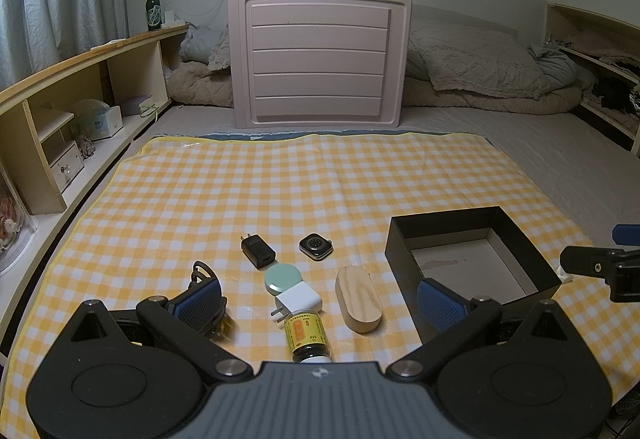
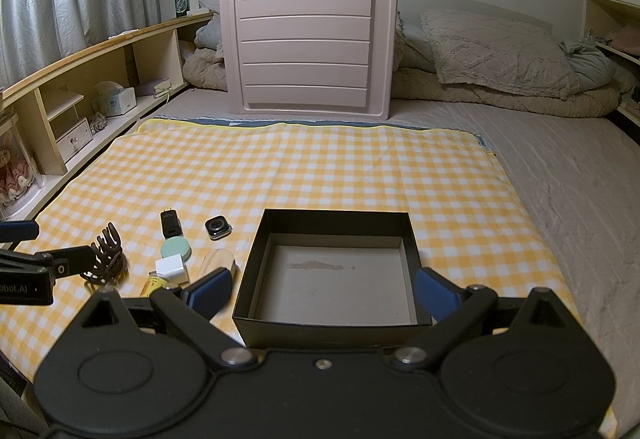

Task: Organize rigid objects

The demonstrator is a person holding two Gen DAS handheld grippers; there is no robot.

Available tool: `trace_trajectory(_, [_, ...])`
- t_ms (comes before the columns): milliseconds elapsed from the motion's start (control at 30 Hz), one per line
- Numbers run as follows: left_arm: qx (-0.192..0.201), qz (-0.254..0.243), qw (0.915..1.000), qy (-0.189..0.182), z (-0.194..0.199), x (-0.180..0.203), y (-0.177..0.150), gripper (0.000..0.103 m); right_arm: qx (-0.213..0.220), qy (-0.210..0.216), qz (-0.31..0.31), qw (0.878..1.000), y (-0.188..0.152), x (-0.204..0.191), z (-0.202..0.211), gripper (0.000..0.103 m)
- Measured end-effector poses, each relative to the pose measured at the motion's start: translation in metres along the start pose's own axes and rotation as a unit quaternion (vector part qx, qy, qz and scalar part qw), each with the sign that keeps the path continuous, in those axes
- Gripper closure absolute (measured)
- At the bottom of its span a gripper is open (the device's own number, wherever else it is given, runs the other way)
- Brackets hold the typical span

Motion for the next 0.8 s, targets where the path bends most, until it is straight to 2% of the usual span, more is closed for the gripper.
trace_trajectory(367, [0.0,0.001,1.0,0.0,0.001,-0.002,0.002,0.0,-0.001,-0.011,0.006,1.0,0.01,0.002,-0.002,0.001])
trace_trajectory(533, [0.001,0.004,1.0,0.0,0.002,-0.007,0.007,0.0,-0.002,-0.019,0.009,1.0,0.028,0.008,-0.011,0.001])
trace_trajectory(800, [-0.005,0.008,0.9997,0.02,-0.018,-0.016,0.027,0.0,0.004,-0.038,0.017,0.999,0.059,0.019,-0.033,0.001])
Point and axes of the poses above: each gripper's, at about its wrist camera, not at the fingertips, and z roughly against the way its jaws point, x to its right, y to its top, the point moved 8 cm from there along -z, roughly the way its jaws point, and after that the axes turned 11 degrees about -z, right-handed, at the moved point
